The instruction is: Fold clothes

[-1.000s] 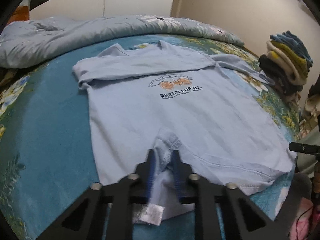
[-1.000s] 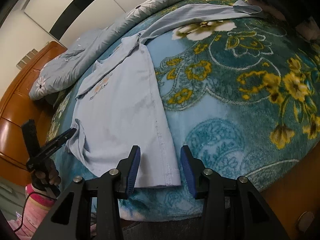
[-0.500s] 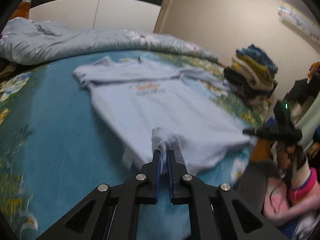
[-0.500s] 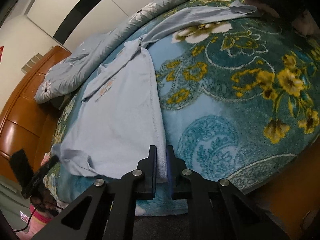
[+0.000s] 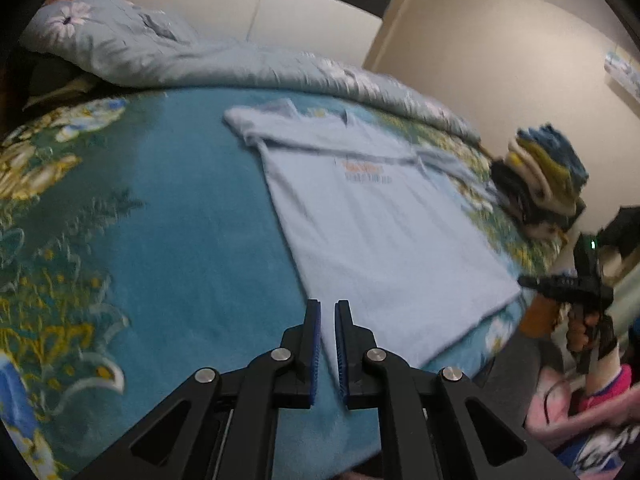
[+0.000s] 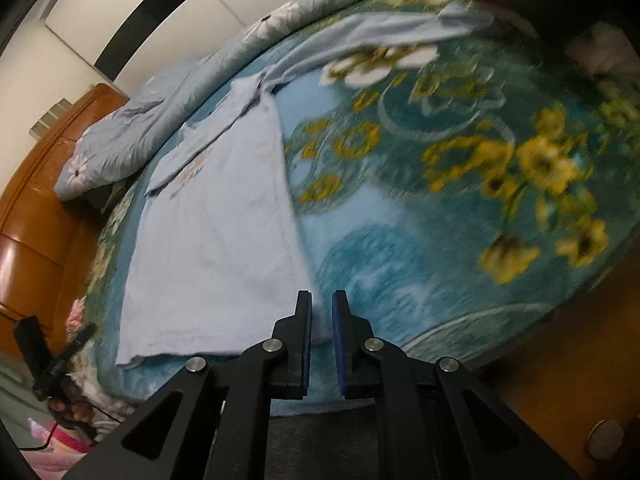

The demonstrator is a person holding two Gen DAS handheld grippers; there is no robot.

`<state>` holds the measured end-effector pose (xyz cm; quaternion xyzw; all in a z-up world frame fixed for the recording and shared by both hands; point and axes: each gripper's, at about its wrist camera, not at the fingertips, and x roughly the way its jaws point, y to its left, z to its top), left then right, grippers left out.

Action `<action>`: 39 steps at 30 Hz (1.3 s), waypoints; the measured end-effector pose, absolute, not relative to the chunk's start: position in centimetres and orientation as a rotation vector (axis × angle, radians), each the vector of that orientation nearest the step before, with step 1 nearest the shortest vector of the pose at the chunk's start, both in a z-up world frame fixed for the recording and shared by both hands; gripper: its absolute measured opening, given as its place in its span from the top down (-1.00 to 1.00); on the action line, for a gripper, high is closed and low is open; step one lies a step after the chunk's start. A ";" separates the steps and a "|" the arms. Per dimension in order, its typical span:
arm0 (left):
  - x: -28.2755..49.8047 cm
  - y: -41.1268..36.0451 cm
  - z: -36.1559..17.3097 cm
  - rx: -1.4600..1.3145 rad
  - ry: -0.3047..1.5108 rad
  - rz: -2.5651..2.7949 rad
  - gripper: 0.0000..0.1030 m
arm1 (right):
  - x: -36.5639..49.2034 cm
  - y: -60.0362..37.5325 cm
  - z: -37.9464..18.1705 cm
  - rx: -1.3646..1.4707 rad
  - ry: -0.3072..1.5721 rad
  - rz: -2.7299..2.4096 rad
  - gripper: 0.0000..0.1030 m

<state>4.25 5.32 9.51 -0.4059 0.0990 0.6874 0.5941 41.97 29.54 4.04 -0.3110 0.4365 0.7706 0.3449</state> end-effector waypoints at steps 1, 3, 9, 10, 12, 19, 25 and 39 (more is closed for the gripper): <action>4.0 6.1 9.8 -0.936 0.215 1.602 0.81 | 42.2 29.9 4.4 -0.800 1.116 1.991 0.81; 4.1 8.7 10.0 -0.941 0.185 1.586 0.77 | 42.4 31.2 5.2 -0.772 1.101 1.968 0.81; 6.0 16.0 8.6 -1.014 0.149 1.513 0.43 | 43.1 38.7 8.0 -0.596 1.058 1.879 0.53; 6.4 16.8 8.3 -1.020 0.148 1.499 0.37 | 43.5 40.3 8.3 -0.579 1.040 1.846 0.42; 7.2 17.7 7.3 -1.031 0.167 1.478 0.20 | 43.9 43.2 8.5 -0.578 0.995 1.767 0.41; 8.0 18.9 4.4 -1.059 0.277 1.501 0.08 | 41.9 50.4 8.6 -0.799 0.648 1.686 0.41; 7.7 19.3 4.1 -1.060 0.264 1.483 -0.05 | 39.7 54.3 7.1 -0.970 0.544 1.716 0.40; 5.1 18.2 5.9 -1.036 0.187 1.516 -0.12 | 40.7 56.0 7.9 -0.983 0.633 1.639 0.98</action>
